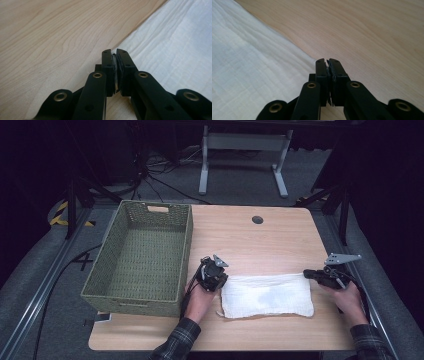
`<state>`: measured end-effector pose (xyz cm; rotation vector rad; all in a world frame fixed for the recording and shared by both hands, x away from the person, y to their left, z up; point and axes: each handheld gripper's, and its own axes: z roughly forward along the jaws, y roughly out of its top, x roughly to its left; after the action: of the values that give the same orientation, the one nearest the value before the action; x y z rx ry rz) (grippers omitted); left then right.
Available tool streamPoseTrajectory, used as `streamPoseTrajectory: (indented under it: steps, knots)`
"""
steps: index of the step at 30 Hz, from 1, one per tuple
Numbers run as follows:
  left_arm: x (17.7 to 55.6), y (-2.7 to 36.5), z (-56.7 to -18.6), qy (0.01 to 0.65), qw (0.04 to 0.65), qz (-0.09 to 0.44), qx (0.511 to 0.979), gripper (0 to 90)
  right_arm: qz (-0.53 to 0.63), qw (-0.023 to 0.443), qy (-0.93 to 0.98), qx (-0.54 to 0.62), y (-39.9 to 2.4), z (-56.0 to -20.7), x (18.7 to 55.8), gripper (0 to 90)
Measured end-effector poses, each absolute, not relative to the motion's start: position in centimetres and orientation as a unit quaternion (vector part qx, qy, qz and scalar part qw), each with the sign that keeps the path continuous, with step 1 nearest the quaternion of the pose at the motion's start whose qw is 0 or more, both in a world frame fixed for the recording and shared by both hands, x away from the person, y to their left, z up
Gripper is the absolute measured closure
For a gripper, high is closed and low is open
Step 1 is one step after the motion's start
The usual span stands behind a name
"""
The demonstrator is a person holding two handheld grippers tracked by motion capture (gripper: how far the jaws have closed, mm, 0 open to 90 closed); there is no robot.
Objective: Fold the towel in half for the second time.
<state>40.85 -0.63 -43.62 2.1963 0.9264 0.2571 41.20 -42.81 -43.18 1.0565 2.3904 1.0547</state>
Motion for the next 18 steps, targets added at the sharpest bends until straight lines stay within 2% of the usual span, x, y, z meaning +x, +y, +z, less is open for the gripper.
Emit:
streamPoseTrajectory:
  steps: [7, 18]
  knots:
    - [40.3, -0.4, -42.7, 0.355, 0.385, 0.106, 0.845, 85.6, 0.388, 0.182, 0.828, 0.362, -43.0, -42.3, 40.6, 86.6]
    - [39.1, 0.4, -41.9, 0.345, 0.405, 0.104, 0.84, 85.5, 0.399, 0.181, 0.827, 0.352, -43.3, -41.8, 39.2, 86.6]
